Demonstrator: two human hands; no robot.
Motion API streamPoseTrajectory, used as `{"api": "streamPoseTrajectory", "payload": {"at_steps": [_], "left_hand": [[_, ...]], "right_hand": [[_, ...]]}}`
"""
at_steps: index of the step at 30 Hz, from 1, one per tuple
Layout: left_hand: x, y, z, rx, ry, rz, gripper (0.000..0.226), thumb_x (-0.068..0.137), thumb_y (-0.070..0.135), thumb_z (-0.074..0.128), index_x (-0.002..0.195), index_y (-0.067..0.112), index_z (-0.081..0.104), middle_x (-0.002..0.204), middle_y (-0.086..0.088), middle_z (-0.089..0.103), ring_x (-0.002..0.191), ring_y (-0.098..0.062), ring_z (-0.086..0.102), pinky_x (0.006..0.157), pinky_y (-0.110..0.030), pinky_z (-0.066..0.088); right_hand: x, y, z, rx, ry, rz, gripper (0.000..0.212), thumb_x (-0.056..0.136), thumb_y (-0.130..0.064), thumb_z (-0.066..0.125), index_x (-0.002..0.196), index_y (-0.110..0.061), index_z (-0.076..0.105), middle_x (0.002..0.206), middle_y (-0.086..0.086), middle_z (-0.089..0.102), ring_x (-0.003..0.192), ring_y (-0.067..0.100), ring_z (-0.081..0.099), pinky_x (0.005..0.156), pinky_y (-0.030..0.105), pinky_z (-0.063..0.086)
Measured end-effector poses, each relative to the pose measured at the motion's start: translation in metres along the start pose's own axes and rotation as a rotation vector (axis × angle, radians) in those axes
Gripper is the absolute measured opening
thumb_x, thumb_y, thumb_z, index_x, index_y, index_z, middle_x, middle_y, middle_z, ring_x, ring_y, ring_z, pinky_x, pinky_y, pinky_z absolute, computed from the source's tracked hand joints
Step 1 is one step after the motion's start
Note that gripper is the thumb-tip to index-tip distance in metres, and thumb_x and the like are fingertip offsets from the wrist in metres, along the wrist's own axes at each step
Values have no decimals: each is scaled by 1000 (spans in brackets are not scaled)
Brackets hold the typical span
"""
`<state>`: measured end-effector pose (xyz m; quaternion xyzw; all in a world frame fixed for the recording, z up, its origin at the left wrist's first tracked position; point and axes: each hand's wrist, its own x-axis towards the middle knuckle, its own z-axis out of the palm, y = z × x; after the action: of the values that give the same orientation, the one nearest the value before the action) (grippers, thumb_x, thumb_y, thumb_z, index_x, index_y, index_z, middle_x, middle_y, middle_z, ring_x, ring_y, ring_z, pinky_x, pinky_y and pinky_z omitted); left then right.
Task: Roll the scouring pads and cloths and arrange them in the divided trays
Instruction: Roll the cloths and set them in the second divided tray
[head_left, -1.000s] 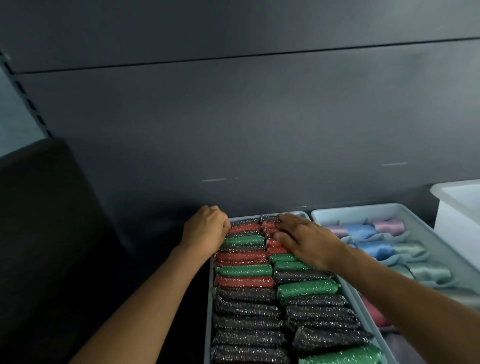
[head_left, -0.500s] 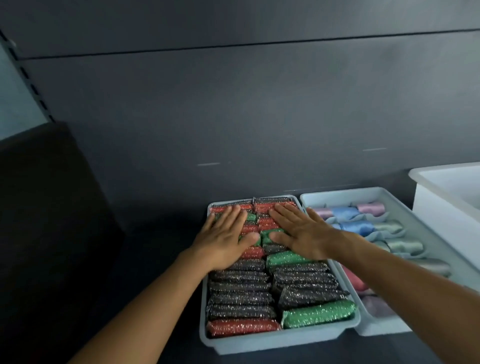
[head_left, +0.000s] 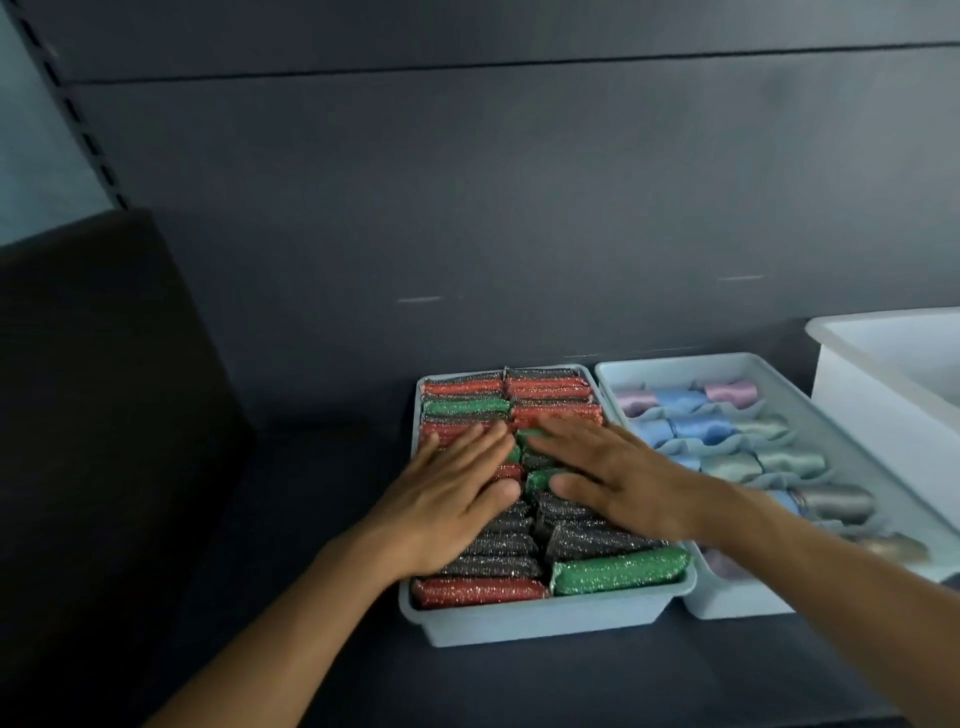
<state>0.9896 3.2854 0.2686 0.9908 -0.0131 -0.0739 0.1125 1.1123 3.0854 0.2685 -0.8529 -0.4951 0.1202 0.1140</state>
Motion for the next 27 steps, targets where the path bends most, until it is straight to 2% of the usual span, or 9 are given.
{"api": "streamPoseTrajectory", "payload": {"at_steps": [3, 5, 7, 9, 12, 16, 19, 22, 27], "left_hand": [[4, 2, 1, -42, 61, 14, 58, 98, 57, 7, 152, 38, -1, 157, 22, -12, 145, 2, -13, 119, -31, -12], [13, -2, -4, -135, 228, 14, 47, 103, 45, 28, 147, 32, 36, 156, 15, 29, 144, -3, 24, 122, -32, 12], [20, -6, -10, -166, 419, 10, 28, 99, 29, 51, 123, 23, 64, 122, 11, 60, 120, -7, 51, 107, -29, 39], [23, -9, -15, -140, 440, -9, 18, 92, 21, 64, 110, 21, 70, 100, 13, 57, 101, -6, 54, 93, -25, 46], [24, -11, -19, -130, 407, 20, 17, 86, 22, 71, 103, 22, 72, 94, 14, 58, 89, -3, 55, 86, -25, 51], [28, -10, -18, -99, 426, 38, 15, 86, 27, 71, 101, 24, 72, 99, 13, 63, 95, -4, 56, 87, -26, 50], [32, -10, -19, -97, 396, 47, 15, 88, 27, 70, 102, 23, 72, 100, 13, 61, 94, -4, 56, 83, -24, 49], [33, -12, -18, -96, 376, 57, 14, 89, 24, 69, 103, 23, 72, 98, 14, 57, 91, -3, 55, 81, -24, 50], [32, -8, -17, -66, 379, 32, 18, 91, 24, 66, 108, 23, 70, 100, 15, 53, 99, -3, 50, 89, -29, 49]], "right_hand": [[0, -1, 1, 98, 27, -14, 54, 96, -57, 26, 148, -42, 24, 156, -24, 9, 145, -3, -1, 120, 33, -3], [6, -1, -5, 192, 140, 10, 40, 98, -42, 44, 136, -32, 51, 150, -15, 37, 140, 5, 27, 119, 32, 17], [11, 1, -13, 110, 316, 42, 23, 94, -30, 58, 114, -25, 69, 125, -8, 61, 117, 10, 51, 108, 34, 38], [13, 2, -19, 27, 341, 88, 12, 90, -29, 64, 98, -26, 72, 103, -12, 62, 96, 8, 57, 94, 35, 49], [18, 1, -26, -72, 305, 106, 7, 89, -33, 65, 91, -29, 70, 96, -12, 60, 89, 8, 58, 80, 31, 51], [22, 1, -27, -183, 294, 72, 14, 88, -33, 67, 101, -30, 70, 109, -11, 62, 100, 8, 58, 85, 35, 52], [26, -2, -29, -221, 201, -23, 19, 90, -25, 63, 109, -25, 66, 111, -10, 60, 97, 5, 54, 83, 22, 44], [30, -8, -32, -225, 185, -143, 15, 88, -5, 54, 93, -14, 65, 95, -2, 61, 89, 14, 56, 82, 31, 48], [33, -5, -26, -176, 179, -119, 20, 87, -1, 54, 88, -13, 69, 90, -3, 61, 85, 17, 58, 83, 39, 50]]}}
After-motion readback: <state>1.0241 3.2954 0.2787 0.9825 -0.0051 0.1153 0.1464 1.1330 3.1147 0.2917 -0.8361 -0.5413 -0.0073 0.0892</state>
